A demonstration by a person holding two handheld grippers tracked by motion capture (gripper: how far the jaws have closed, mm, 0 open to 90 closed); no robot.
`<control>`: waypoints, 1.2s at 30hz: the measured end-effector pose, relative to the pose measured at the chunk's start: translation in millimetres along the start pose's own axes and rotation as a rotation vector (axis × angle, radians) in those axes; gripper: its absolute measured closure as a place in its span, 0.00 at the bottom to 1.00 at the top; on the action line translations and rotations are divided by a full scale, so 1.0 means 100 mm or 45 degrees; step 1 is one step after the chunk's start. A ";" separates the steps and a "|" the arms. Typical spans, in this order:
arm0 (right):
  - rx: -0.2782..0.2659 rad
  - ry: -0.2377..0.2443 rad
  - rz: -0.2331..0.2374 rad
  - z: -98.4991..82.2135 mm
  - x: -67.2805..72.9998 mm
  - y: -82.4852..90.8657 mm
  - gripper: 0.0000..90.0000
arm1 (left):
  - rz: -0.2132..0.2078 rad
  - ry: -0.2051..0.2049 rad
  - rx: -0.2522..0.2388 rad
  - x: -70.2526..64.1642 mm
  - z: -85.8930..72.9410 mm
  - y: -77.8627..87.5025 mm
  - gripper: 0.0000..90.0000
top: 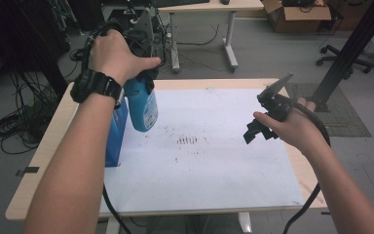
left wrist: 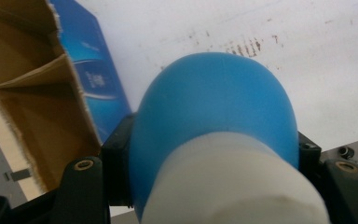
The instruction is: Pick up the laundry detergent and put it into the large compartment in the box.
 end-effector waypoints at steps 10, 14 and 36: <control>0.009 0.002 -0.007 0.04 0.02 0.02 0.04 | 0.020 0.100 -0.052 0.44 0.02 0.21 0.42; 0.013 -0.010 -0.012 0.05 0.00 0.03 0.04 | 0.025 0.149 -0.058 0.69 -0.01 0.23 0.41; 0.035 -0.023 -0.012 0.10 -0.02 -0.07 0.04 | 0.064 0.304 -0.056 1.43 -0.19 0.00 0.41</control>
Point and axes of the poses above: each handheld gripper's, and its own axes: y roughly backward along the jaws, z roughly out of its top, x roughly to its left, the point moved 9 cm from there along -y, roughly forward along the jaws, and after that the axes turned 7 degrees about y, right-handed, at the moved point
